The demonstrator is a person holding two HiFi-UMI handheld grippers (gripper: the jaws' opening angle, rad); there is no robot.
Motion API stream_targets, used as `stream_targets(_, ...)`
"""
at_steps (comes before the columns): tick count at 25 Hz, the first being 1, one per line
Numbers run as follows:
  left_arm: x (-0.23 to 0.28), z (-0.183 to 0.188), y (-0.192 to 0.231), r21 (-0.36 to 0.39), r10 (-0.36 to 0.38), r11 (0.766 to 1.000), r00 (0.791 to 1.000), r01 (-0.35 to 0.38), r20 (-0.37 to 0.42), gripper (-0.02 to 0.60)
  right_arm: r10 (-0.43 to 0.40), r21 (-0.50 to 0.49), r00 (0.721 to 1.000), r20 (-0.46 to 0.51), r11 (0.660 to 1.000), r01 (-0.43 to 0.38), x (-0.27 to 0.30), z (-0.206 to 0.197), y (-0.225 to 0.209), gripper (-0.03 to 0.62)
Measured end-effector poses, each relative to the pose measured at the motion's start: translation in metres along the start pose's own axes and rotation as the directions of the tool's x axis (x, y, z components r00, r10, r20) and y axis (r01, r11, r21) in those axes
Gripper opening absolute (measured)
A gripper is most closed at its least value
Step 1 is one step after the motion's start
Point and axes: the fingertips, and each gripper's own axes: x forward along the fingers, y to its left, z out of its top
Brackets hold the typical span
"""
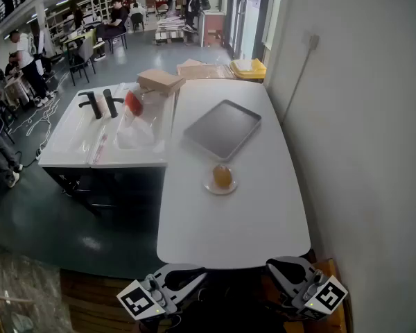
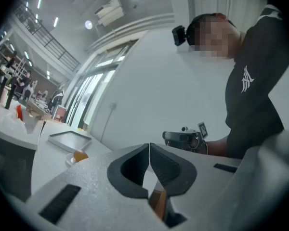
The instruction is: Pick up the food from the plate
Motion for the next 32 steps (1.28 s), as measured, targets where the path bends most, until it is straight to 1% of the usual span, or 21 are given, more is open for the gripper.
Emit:
stream_targets(3,-0.001,-0.007,0.003,-0.015,-0.008,1.000,1.000,0.008,-0.012,0.006,-0.016,-0.010,1.000,-0.002,1.000,0.016,0.007,-0.001,-0.002,0.002)
stream_targets(6,-0.004,-0.005,0.001,-0.028,-0.050,0.998,0.999,0.050,0.005,0.006,-0.022,-0.020,1.000,0.007,1.000,0.022,0.014,0.001,0.000,0.002)
stream_targets(10,-0.003,-0.012,0.008,-0.030,-0.053,0.998,0.998,0.053,-0.017,0.006,-0.017,-0.015,1.000,0.009,1.000,0.017,0.016,0.000,0.001,0.002)
stream_targets(15,-0.002,-0.006,0.003,-0.019,-0.080,0.997,0.997,0.080,-0.001,0.006,-0.038,0.016,0.997,0.060,0.999,0.037,0.010,0.021,0.001,0.003)
stream_targets(19,0.000,-0.010,0.012,-0.045,-0.084,0.995,0.996,0.084,0.001,0.006,-0.054,0.007,0.996,0.065,0.999,0.054,-0.002,0.026,-0.001,0.003)
stream_targets(23,0.007,-0.011,0.021,-0.031,-0.089,0.996,0.996,0.088,-0.016,0.006,-0.075,0.017,0.994,0.080,0.997,0.074,-0.008,0.027,-0.010,0.003)
stream_targets(27,0.023,-0.011,0.037,-0.034,-0.083,0.996,0.996,0.082,-0.020,0.006,-0.085,0.020,0.993,0.087,0.996,0.083,0.004,0.033,-0.024,0.003)
stream_targets(30,0.032,-0.010,0.049,-0.031,-0.067,0.997,0.997,0.066,-0.046,0.006,-0.084,0.016,0.995,0.050,0.996,0.083,0.008,0.020,-0.037,0.003)
stream_targets(32,0.040,-0.008,0.061,-0.023,-0.054,0.998,0.996,0.053,-0.068,0.006,-0.073,0.033,0.996,0.044,0.997,0.071,0.018,0.016,-0.049,0.003)
